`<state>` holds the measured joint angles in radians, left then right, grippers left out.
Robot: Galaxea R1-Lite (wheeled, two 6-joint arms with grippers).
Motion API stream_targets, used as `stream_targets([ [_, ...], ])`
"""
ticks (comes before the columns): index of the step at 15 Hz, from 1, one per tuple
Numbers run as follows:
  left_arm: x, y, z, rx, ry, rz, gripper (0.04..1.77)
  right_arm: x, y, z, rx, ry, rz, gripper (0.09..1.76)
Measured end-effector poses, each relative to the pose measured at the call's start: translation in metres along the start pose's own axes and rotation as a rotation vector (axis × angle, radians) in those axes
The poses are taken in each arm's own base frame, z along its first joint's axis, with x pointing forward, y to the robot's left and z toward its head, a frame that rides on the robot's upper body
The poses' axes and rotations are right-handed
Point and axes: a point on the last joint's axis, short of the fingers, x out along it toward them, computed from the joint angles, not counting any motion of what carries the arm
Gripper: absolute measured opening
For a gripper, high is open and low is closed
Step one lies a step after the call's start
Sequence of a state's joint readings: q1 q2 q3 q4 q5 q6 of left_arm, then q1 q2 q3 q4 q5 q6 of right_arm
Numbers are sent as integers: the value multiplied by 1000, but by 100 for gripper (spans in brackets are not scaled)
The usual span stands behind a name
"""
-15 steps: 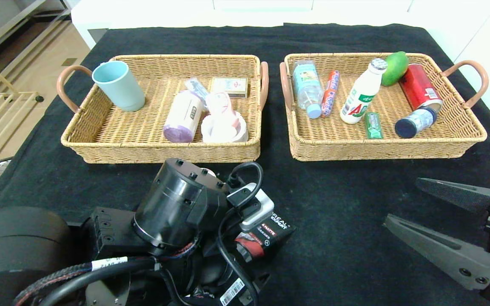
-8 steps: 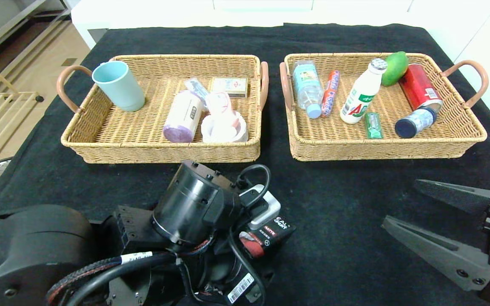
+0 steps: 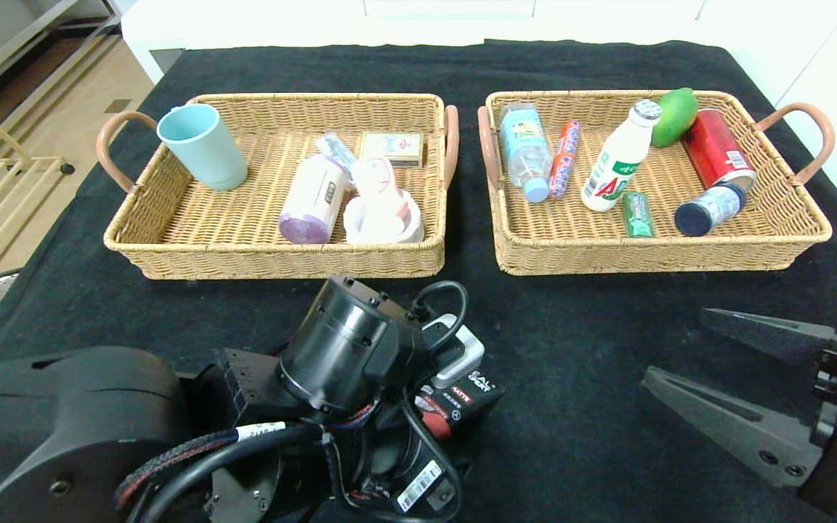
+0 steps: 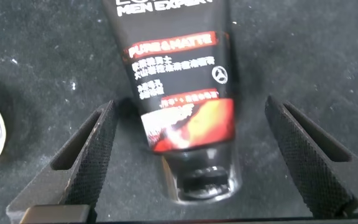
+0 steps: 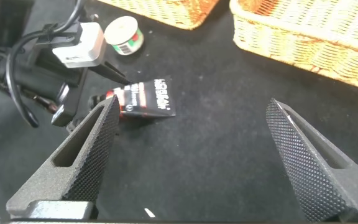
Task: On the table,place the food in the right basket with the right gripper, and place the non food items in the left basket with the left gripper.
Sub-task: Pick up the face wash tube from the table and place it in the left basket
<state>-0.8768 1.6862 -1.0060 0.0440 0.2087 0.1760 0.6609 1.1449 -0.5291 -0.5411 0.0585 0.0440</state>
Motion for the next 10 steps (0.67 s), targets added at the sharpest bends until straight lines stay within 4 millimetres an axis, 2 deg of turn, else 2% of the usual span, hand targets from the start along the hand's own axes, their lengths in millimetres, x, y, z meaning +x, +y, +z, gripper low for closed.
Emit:
stream_targets([
  [4, 3, 0, 0, 0, 6, 6, 172, 2, -1, -1, 1, 10, -6, 171],
  [8, 5, 0, 0, -1, 10, 6, 107, 3, -1, -2, 1, 13, -6, 171],
  [10, 5, -1, 0, 0, 11, 4, 90, 3, -2, -2, 2, 15, -9, 171],
])
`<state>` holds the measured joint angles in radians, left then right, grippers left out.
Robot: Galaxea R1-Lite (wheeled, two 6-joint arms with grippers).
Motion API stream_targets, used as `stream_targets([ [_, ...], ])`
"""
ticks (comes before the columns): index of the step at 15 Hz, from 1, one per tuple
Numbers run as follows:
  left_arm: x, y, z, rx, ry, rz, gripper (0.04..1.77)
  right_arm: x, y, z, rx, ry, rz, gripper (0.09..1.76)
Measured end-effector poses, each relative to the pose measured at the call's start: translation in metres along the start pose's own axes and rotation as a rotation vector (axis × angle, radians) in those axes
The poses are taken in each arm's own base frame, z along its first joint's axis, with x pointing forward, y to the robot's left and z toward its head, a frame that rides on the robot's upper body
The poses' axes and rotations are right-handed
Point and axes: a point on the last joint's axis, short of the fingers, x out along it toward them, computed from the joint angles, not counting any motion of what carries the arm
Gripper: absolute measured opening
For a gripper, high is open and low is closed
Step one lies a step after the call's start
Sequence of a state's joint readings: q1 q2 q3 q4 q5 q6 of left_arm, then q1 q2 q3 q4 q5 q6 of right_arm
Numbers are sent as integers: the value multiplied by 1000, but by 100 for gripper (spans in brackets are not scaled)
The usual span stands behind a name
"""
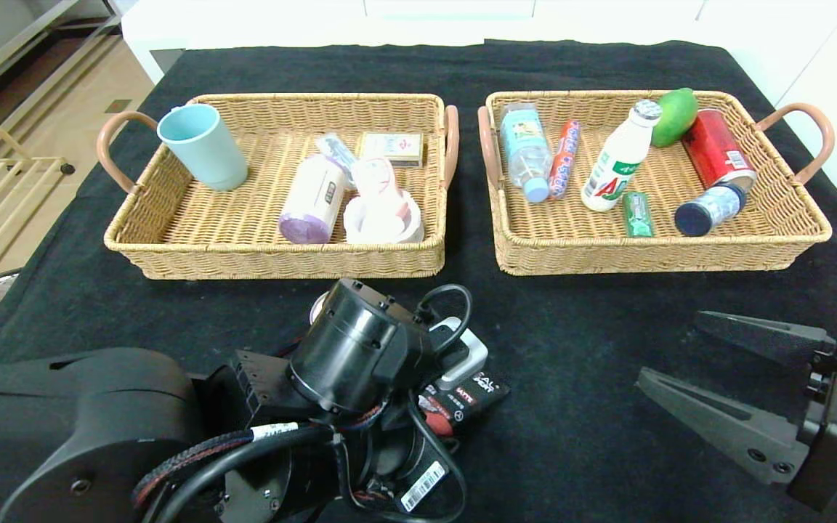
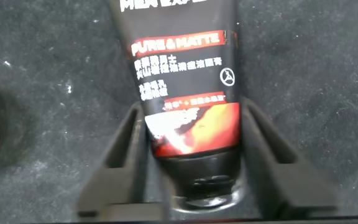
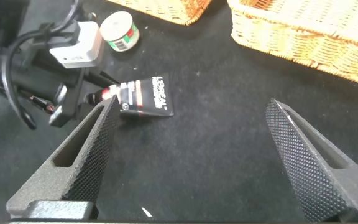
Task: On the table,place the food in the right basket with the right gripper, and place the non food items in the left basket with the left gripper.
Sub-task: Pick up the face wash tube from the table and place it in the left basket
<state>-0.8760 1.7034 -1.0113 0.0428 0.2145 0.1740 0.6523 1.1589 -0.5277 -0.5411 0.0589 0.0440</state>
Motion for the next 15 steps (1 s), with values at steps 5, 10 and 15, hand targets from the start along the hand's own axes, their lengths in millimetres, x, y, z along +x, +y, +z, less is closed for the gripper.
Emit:
stream_targets([
  [5, 0, 0, -1, 0, 3, -2, 84, 1, -1, -1, 1, 6, -4, 171],
  [10, 1, 0, -1, -2, 4, -3, 84, 1, -1, -1, 1, 5, -4, 171],
  [15, -1, 0, 0, 0, 2, 11, 84, 0, 0, 1, 0, -6, -2, 171],
])
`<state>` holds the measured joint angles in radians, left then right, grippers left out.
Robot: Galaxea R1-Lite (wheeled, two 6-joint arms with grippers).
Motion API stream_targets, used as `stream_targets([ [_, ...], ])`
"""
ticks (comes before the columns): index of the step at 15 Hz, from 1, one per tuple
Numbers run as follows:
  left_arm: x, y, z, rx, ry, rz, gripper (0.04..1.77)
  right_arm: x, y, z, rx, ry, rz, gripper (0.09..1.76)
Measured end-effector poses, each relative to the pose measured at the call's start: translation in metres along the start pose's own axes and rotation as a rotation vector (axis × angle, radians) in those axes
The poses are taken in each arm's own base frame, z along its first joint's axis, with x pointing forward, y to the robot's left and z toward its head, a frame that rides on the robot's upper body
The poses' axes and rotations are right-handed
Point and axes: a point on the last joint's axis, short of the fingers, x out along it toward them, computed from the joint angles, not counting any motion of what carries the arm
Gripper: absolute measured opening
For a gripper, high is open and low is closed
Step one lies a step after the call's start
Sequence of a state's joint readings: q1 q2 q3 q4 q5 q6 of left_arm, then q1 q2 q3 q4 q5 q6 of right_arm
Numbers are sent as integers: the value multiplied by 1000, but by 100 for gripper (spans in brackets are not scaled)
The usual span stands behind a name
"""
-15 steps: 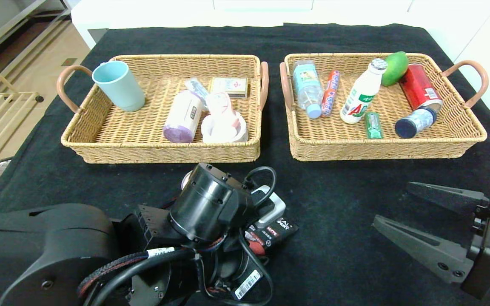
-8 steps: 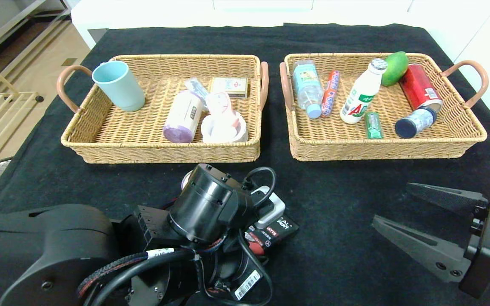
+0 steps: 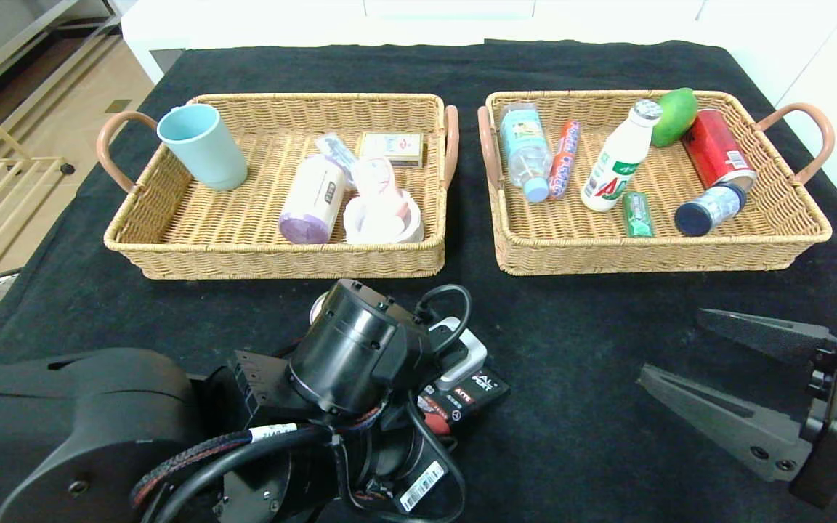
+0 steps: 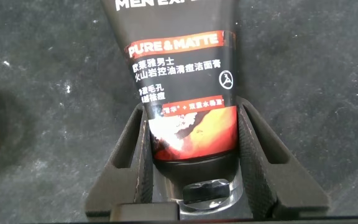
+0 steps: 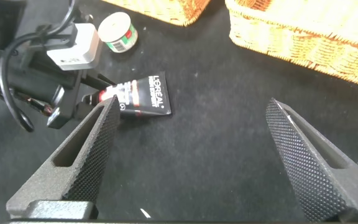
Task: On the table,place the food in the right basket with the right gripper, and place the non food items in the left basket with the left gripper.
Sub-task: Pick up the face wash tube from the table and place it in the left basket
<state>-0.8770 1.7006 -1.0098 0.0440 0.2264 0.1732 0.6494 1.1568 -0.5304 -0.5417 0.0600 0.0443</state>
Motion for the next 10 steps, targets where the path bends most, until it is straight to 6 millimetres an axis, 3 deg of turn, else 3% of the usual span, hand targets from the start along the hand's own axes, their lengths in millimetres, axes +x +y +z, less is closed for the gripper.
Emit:
stream_targets([
  [10, -24, 24, 24, -174, -225, 63, 84, -6, 1, 5, -2, -30, 4, 171],
])
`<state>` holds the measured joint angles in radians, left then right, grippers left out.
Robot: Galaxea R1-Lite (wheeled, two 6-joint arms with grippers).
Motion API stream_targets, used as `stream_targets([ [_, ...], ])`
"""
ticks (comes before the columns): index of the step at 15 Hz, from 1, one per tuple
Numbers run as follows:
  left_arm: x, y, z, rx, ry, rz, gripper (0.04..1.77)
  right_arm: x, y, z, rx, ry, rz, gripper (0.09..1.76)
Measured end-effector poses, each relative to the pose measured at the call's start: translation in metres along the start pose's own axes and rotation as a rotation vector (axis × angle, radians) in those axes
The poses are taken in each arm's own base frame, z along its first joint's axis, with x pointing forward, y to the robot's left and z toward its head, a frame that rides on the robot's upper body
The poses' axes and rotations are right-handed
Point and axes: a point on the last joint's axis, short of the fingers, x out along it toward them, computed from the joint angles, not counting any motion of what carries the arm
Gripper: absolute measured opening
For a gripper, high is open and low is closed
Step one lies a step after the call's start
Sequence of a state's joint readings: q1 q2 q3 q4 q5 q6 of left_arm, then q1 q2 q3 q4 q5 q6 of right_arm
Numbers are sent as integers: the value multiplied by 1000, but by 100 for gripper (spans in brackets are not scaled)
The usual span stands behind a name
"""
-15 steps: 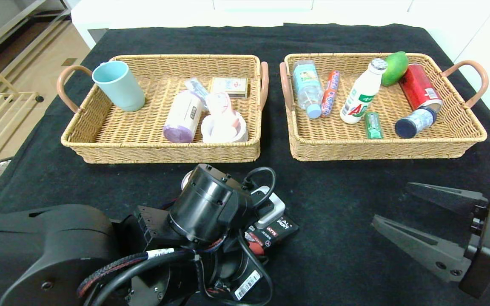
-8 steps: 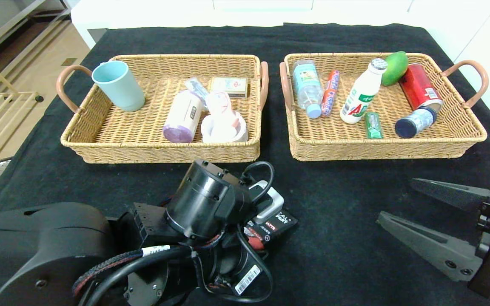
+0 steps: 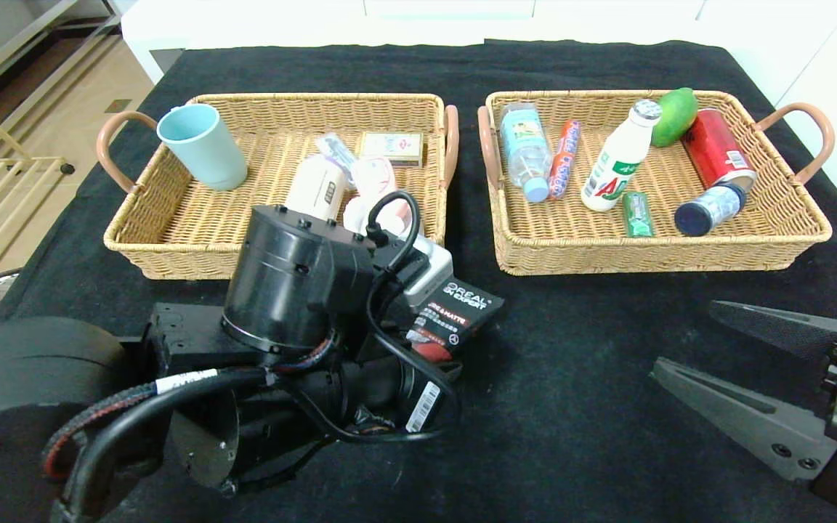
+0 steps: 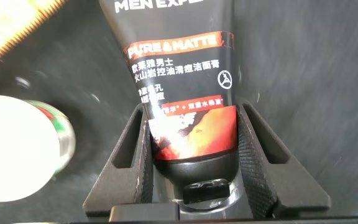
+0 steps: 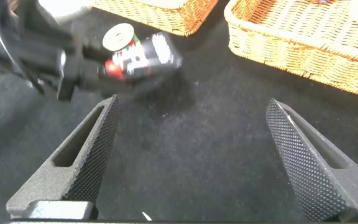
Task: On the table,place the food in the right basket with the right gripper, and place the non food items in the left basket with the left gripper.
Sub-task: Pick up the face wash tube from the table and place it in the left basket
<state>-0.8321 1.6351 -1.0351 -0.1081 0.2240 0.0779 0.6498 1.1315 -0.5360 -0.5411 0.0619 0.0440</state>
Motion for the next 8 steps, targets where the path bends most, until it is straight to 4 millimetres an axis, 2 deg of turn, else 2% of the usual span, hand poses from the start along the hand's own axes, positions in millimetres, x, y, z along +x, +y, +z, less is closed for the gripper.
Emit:
stream_targets([
  [4, -16, 17, 26, -93, -111, 48, 84, 0, 0, -1, -1, 6, 3, 171],
  [8, -30, 43, 40, -146, -179, 121, 84, 1, 0, -2, -1, 10, 4, 171],
])
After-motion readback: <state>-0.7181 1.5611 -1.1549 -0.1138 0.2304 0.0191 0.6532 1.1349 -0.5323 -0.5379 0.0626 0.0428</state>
